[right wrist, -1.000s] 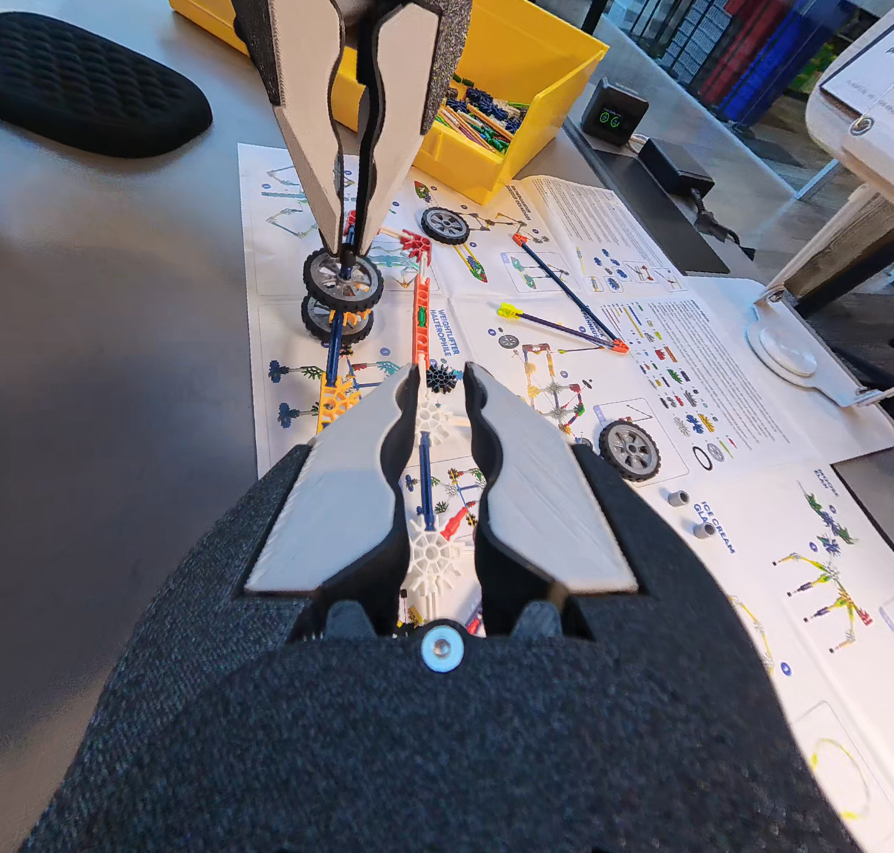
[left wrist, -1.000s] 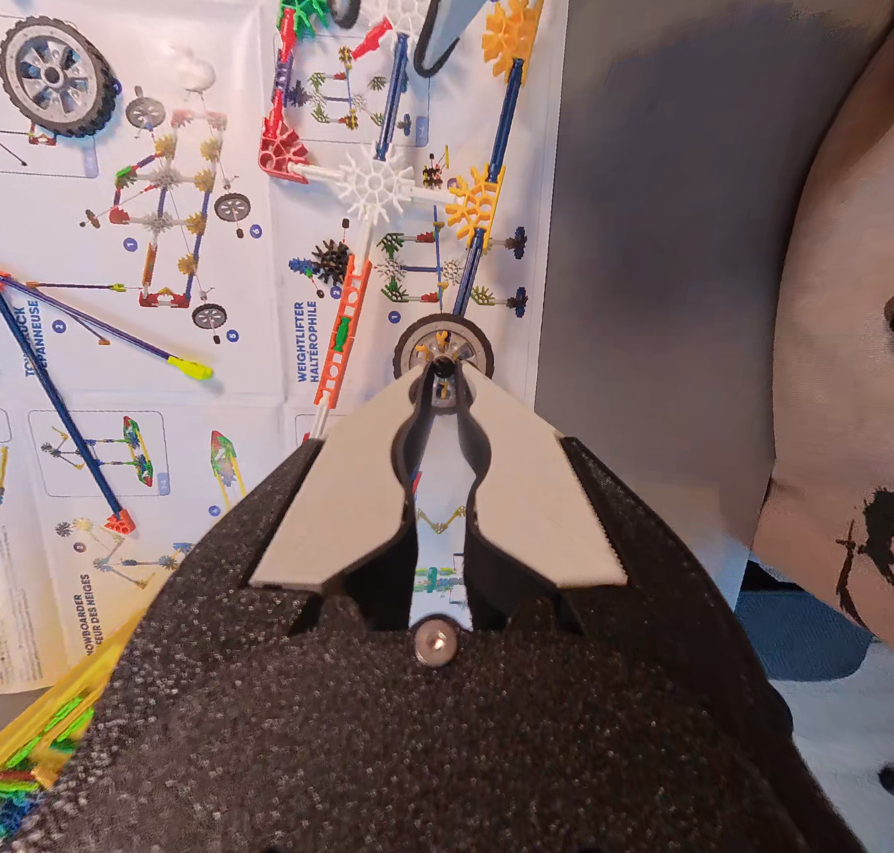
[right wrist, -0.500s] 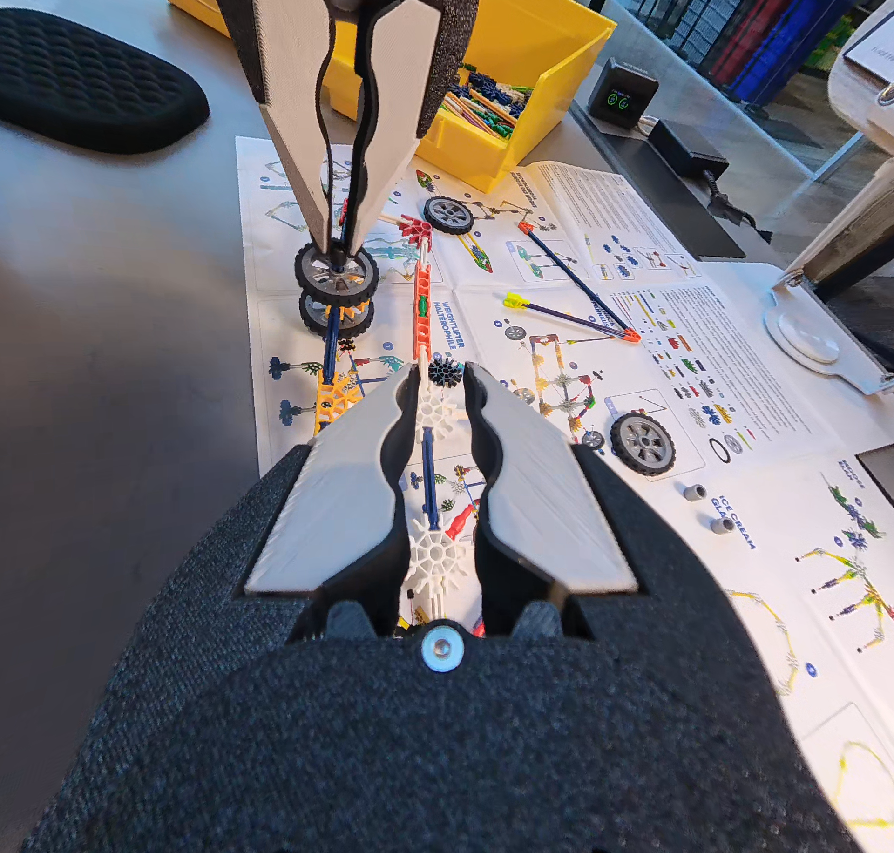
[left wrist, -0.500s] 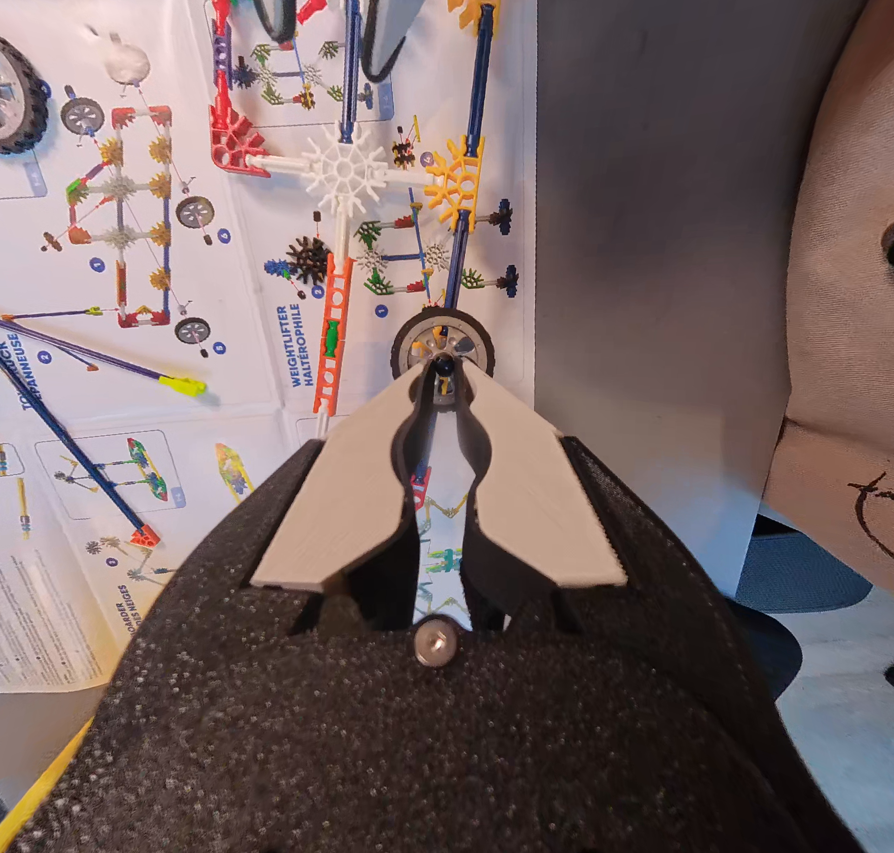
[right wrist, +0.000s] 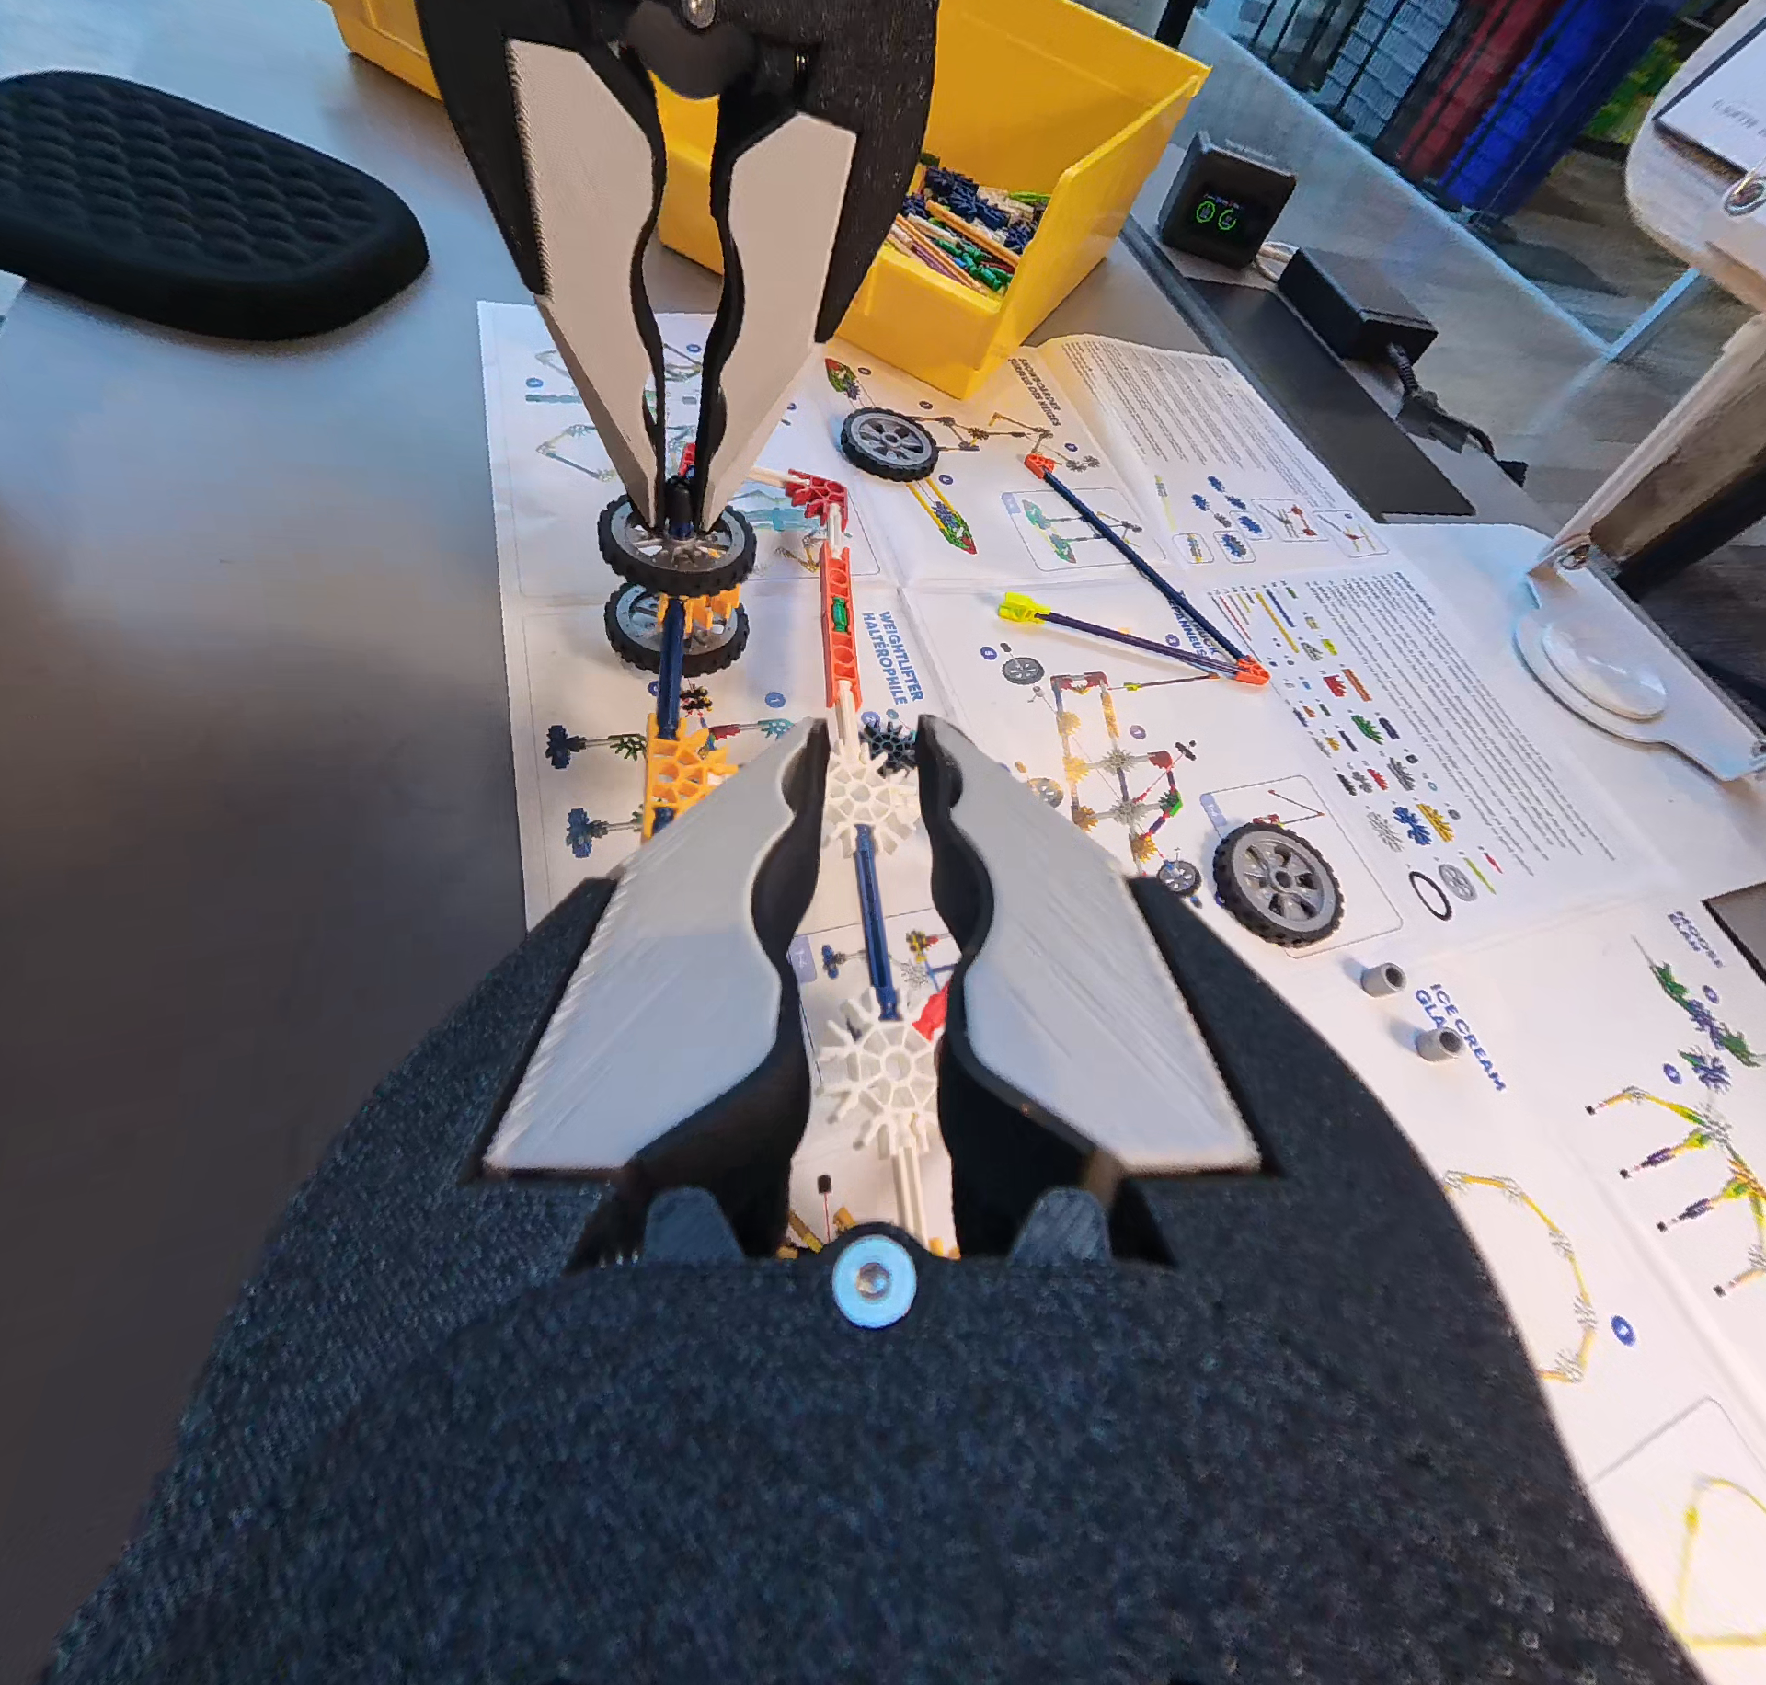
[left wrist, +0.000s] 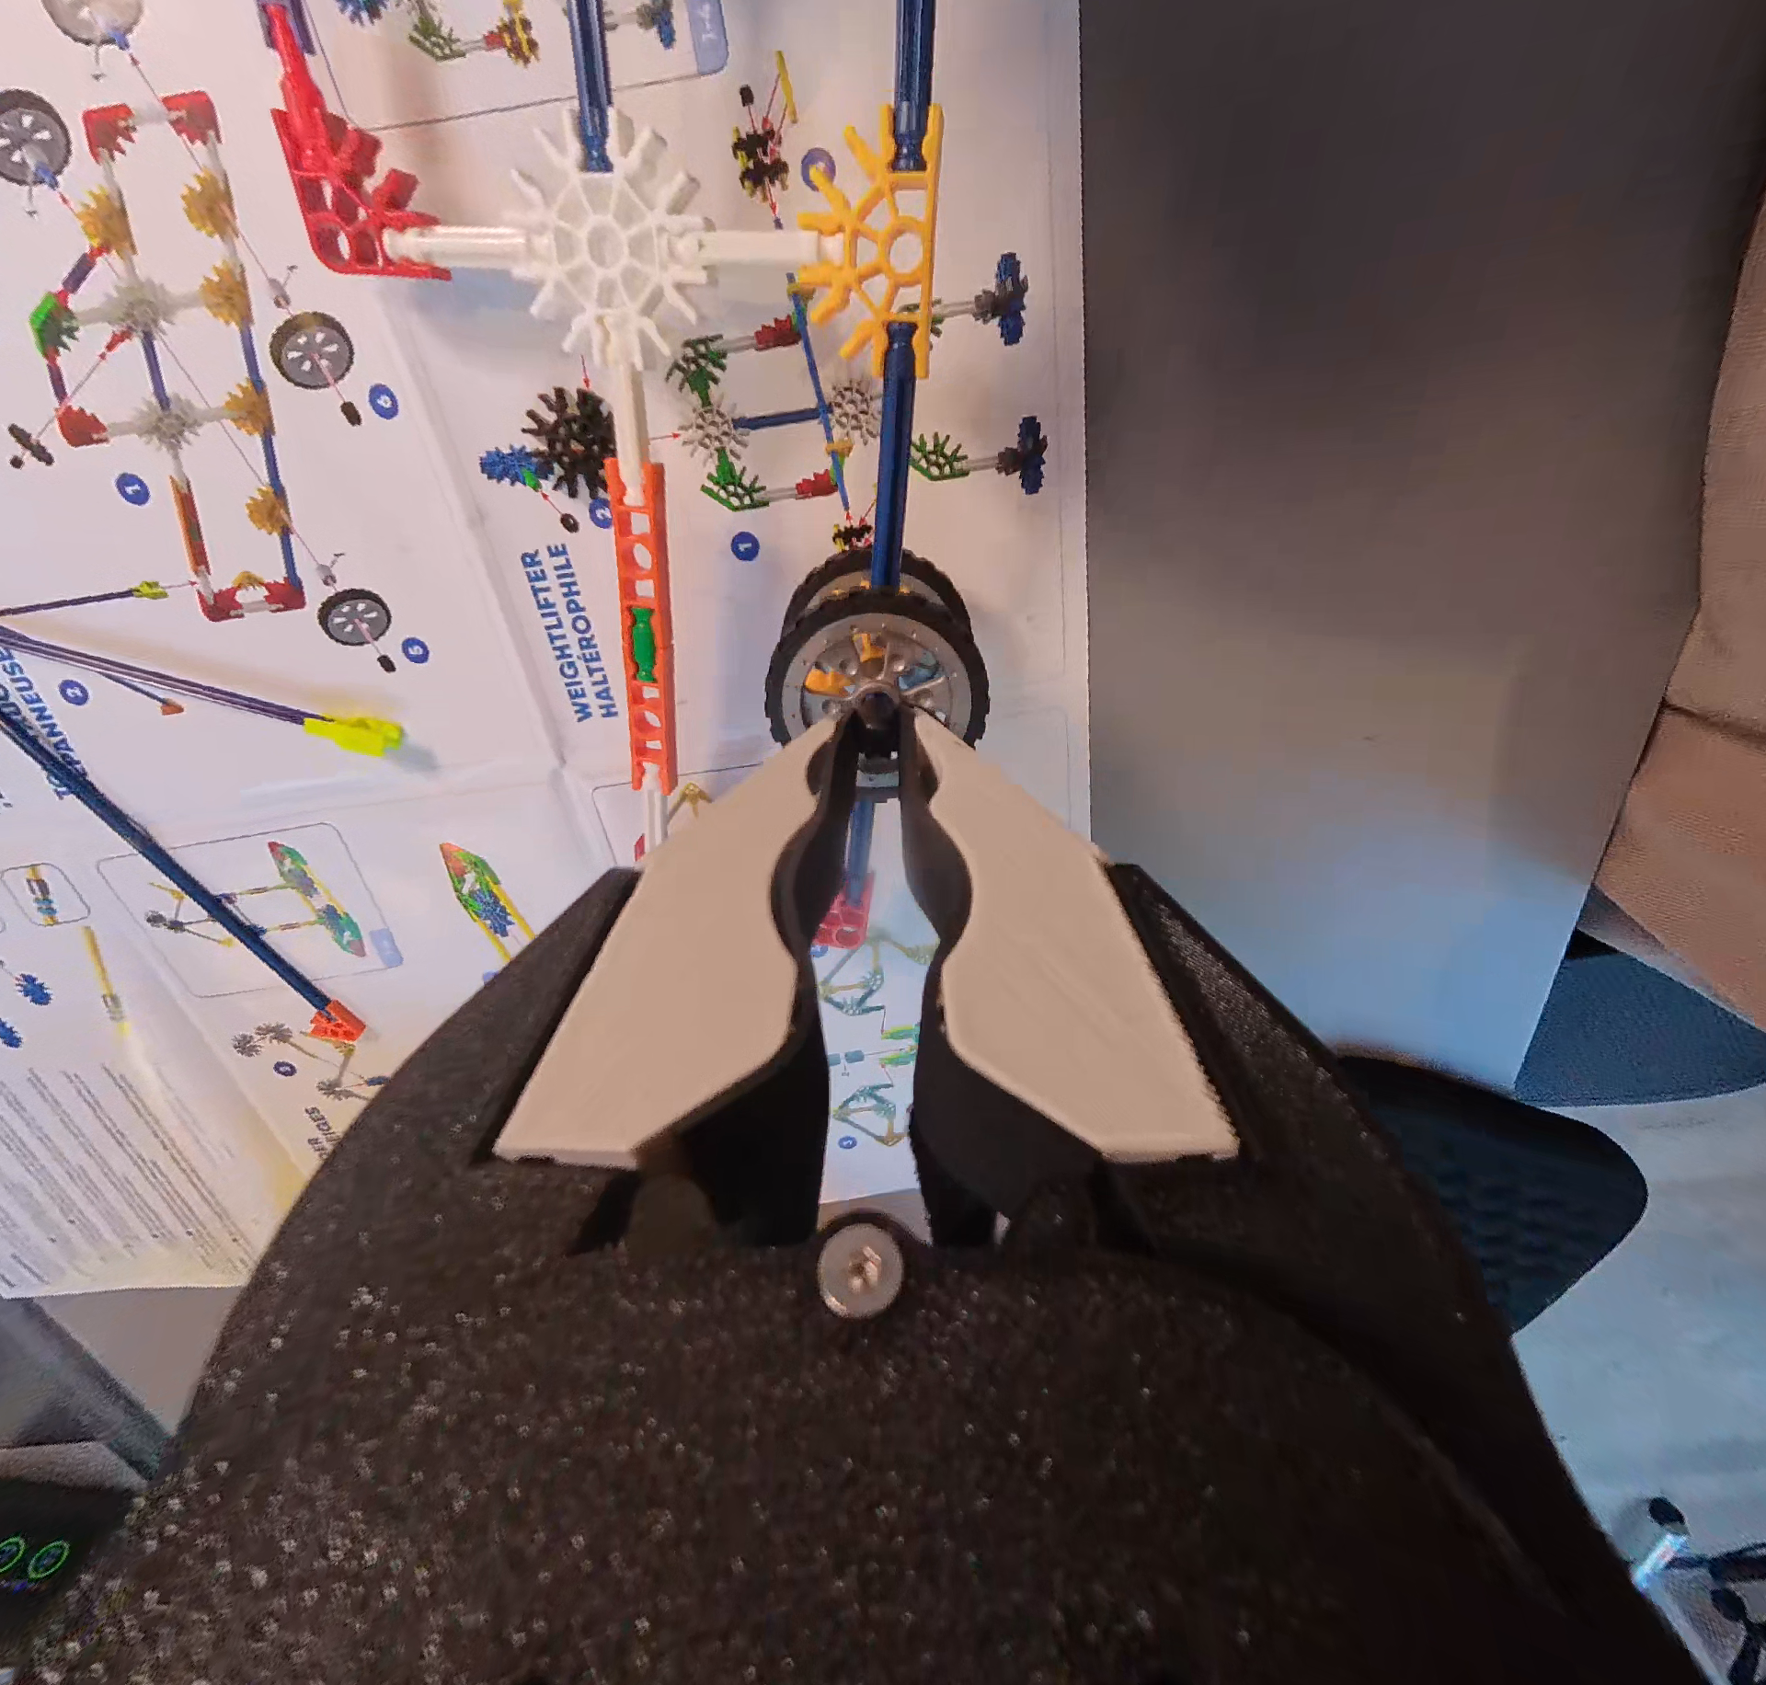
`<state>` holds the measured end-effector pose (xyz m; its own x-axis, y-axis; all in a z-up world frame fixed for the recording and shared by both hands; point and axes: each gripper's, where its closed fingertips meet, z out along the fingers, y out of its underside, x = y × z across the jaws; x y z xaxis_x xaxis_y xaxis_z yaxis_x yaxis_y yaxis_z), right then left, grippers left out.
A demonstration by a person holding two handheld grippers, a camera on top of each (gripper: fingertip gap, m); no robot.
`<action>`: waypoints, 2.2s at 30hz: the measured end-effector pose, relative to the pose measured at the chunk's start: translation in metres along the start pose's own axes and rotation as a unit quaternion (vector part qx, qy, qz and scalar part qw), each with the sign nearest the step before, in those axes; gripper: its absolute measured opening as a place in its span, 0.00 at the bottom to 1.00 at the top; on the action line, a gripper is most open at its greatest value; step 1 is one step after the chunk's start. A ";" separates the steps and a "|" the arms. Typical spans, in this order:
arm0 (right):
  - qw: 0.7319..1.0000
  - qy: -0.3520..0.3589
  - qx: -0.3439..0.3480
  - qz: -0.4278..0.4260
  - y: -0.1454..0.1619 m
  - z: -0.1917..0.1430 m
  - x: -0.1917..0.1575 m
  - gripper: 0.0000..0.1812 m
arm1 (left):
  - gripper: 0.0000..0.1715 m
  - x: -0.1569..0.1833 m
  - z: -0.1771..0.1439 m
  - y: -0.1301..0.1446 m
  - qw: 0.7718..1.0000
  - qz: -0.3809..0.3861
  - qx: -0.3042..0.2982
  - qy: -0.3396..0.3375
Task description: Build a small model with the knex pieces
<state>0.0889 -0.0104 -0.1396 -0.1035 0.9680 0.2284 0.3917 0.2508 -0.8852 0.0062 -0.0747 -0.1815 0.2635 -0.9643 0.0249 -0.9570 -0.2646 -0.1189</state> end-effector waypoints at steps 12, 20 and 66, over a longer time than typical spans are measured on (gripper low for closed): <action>0.999 -0.025 0.010 0.018 -0.002 0.010 -0.013 0.09 | 0.14 -0.003 -0.029 -0.017 0.990 -0.041 0.133 -0.026; 0.995 -0.088 0.004 0.038 -0.020 0.036 -0.044 0.09 | 0.18 0.021 0.004 0.026 0.949 -0.183 0.254 0.028; 0.865 -0.227 -0.414 -0.169 -0.001 0.080 -0.046 0.03 | 0.18 -0.028 0.004 0.039 0.858 -0.291 0.422 -0.030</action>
<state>0.0198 -0.0549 -0.1816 -0.6140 0.7863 0.0683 0.7709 0.6161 -0.1616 -0.0384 -0.0583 -0.1910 0.6968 -0.6619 0.2764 -0.2394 -0.5778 -0.7803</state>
